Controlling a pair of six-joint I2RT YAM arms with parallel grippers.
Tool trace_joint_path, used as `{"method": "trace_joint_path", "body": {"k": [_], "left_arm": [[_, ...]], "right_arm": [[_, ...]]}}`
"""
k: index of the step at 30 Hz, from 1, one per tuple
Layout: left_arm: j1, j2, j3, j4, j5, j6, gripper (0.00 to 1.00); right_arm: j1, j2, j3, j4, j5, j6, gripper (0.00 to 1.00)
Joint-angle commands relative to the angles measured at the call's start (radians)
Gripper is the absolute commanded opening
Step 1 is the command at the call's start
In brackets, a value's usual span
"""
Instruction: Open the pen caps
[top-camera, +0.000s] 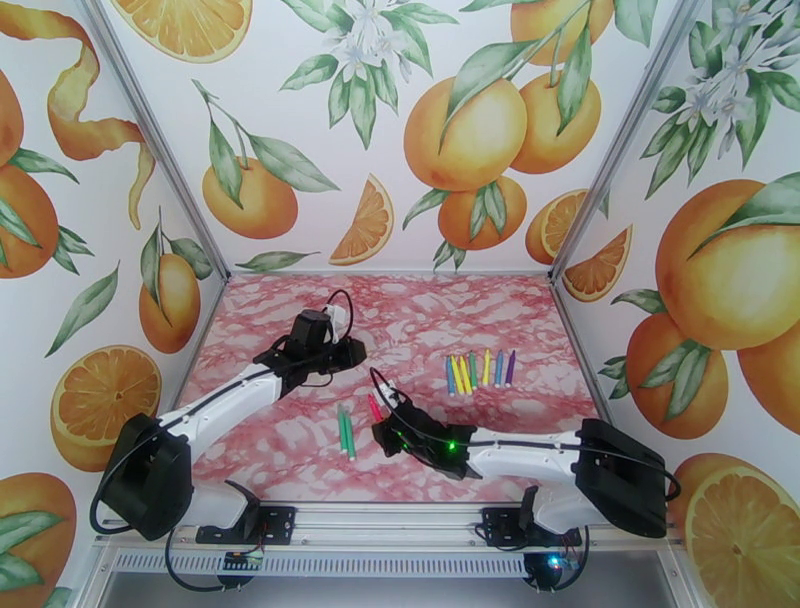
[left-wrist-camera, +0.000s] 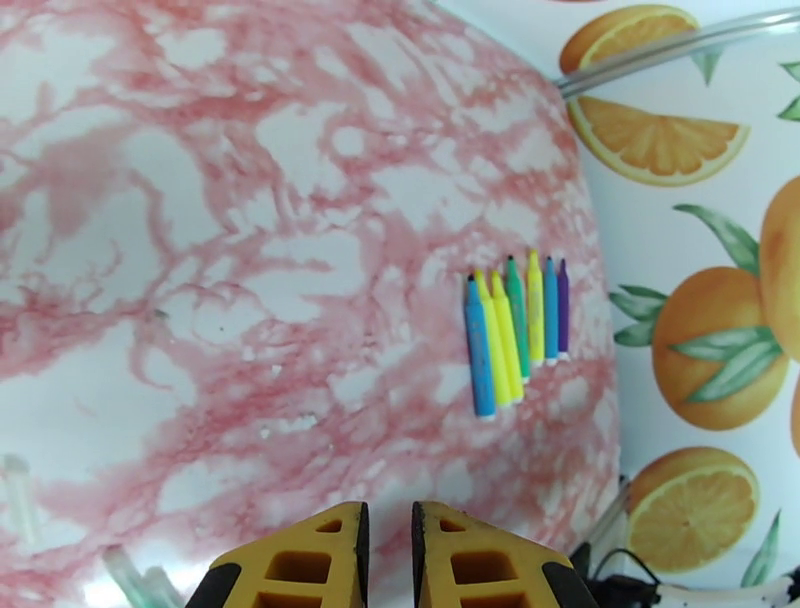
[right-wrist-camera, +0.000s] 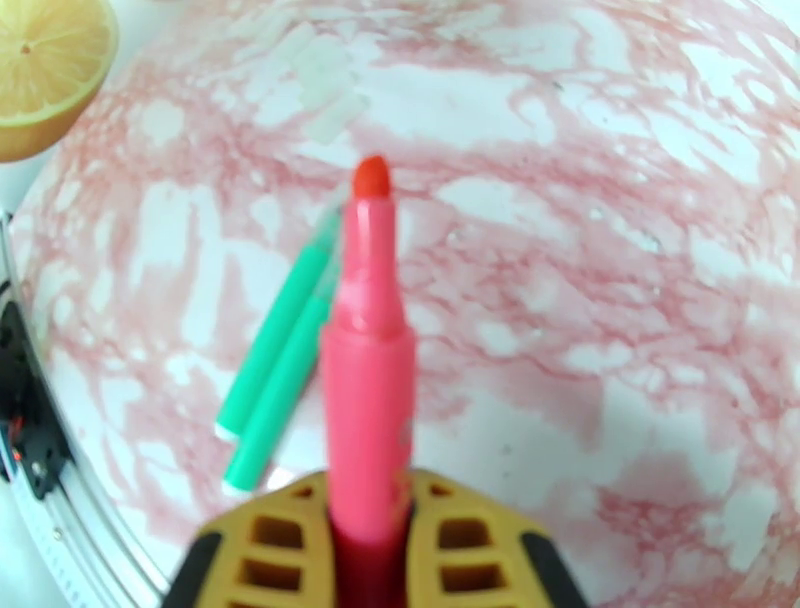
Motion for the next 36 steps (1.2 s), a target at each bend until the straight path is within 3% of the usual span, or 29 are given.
{"method": "trace_joint_path", "body": {"k": [1,16,36], "left_arm": [[0.010,0.005,0.038,-0.015,-0.031,0.020,0.00],[0.012,0.041,0.117,-0.374,-0.183,0.278,0.00],[0.004,0.207,0.186,-0.553,-0.328,0.374,0.00]], "right_arm": [[0.002,-0.041,-0.013,0.008,0.029,0.007,0.00],[-0.106,-0.073,0.056,-0.191,0.137,0.012,0.00],[-0.388,0.014,0.155,-0.356,0.140,0.000,0.00]]}}
